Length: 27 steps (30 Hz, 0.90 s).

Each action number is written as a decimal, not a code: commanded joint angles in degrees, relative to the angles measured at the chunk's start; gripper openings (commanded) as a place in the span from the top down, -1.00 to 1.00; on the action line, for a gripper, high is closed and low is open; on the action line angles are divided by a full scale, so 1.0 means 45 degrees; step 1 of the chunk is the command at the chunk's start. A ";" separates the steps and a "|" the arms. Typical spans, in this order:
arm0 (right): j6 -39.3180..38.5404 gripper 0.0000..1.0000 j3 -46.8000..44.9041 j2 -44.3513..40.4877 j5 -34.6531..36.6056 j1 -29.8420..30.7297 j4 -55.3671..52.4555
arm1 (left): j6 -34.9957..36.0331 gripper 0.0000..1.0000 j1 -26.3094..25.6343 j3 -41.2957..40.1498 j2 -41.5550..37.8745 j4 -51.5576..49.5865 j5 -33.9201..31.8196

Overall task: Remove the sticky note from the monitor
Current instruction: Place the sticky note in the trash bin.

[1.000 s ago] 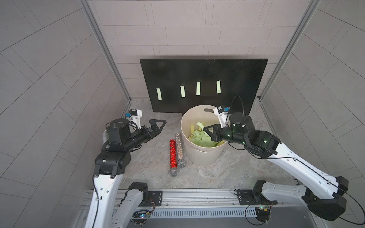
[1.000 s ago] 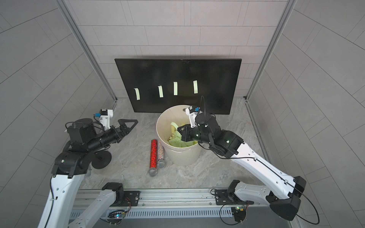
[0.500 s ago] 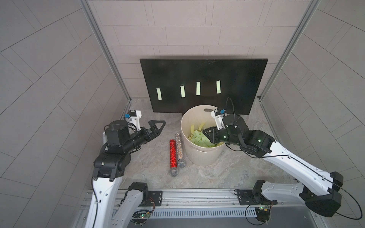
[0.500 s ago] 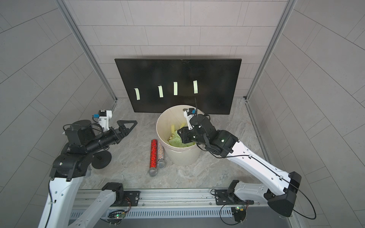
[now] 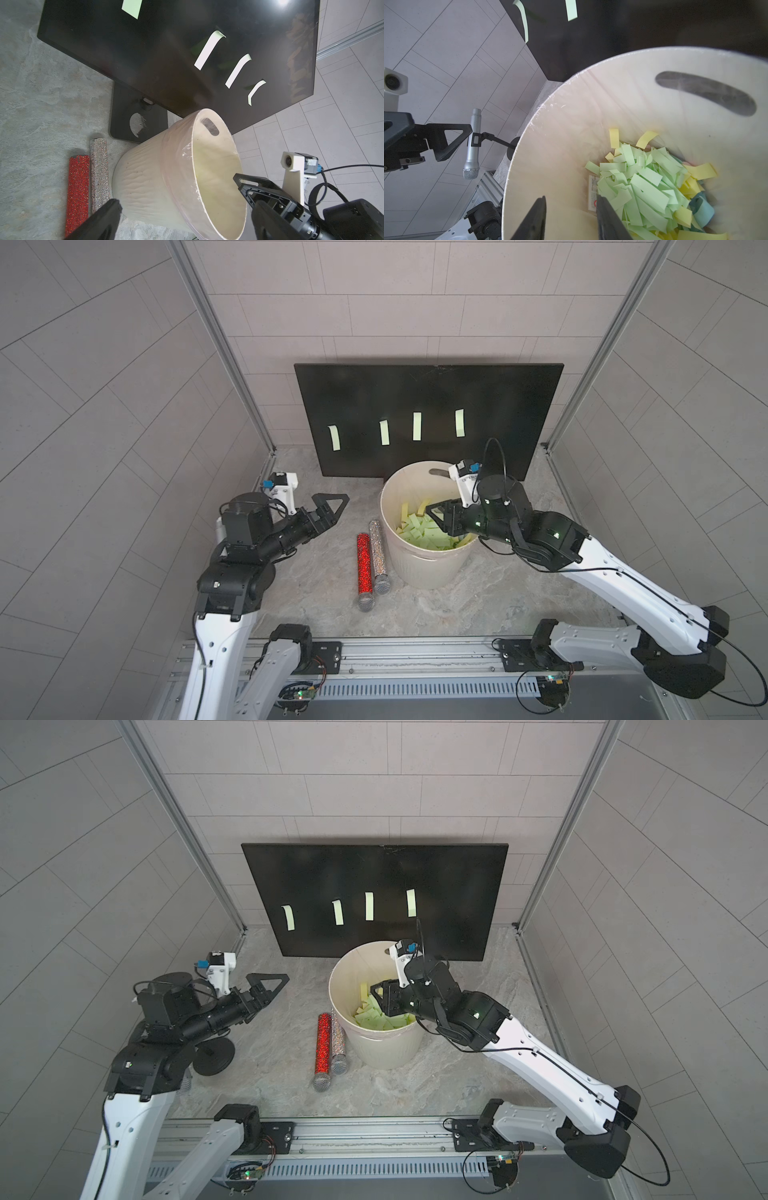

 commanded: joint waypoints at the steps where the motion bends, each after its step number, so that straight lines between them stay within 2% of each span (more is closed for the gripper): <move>1: -0.0164 0.09 0.0382 -0.0406 0.0103 -0.0254 0.0013 | 0.0235 -1.00 0.0013 0.0071 -0.0044 -0.0089 0.0089; 8: 0.0111 -0.09 0.0832 -0.0510 -0.0937 -0.1513 0.0182 | 0.0230 -1.00 0.0009 -0.0006 -0.0052 -0.0046 0.0096; 27: 0.2425 -0.23 0.0537 0.0084 -0.4787 -0.6482 0.2538 | 0.0226 -1.00 0.0008 -0.0276 -0.0054 0.0236 -0.0073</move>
